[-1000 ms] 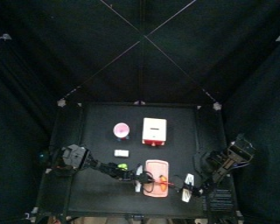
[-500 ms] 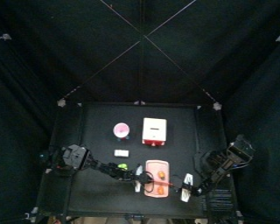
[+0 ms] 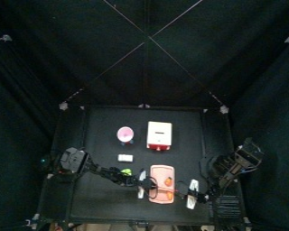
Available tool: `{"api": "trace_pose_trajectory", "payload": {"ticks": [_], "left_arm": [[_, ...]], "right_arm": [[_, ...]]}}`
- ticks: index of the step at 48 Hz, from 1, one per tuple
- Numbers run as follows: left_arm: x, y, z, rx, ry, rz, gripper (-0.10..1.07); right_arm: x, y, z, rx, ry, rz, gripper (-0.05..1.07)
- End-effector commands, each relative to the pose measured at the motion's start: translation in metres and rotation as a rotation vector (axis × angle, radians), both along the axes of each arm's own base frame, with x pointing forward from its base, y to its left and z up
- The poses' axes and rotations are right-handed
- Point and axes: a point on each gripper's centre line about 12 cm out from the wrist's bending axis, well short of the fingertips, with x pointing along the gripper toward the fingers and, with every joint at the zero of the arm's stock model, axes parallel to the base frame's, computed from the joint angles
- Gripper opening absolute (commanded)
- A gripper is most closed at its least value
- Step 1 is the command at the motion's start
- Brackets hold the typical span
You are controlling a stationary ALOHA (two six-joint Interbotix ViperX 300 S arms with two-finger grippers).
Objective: Cut carrot
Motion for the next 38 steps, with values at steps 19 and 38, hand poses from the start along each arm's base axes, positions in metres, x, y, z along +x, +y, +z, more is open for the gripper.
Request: {"api": "trace_pose_trajectory", "payload": {"ticks": [19, 38], "left_arm": [[0.002, 0.003, 0.057, -0.032, -0.196, 0.035, 0.37], [-0.002, 0.007, 0.055, -0.035, -0.219, 0.06, 0.37]], "right_arm": [[0.003, -0.024, 0.055, -0.054, -0.206, 0.005, 0.26], [0.007, -0.033, 0.055, -0.038, -0.211, -0.021, 0.26]]}}
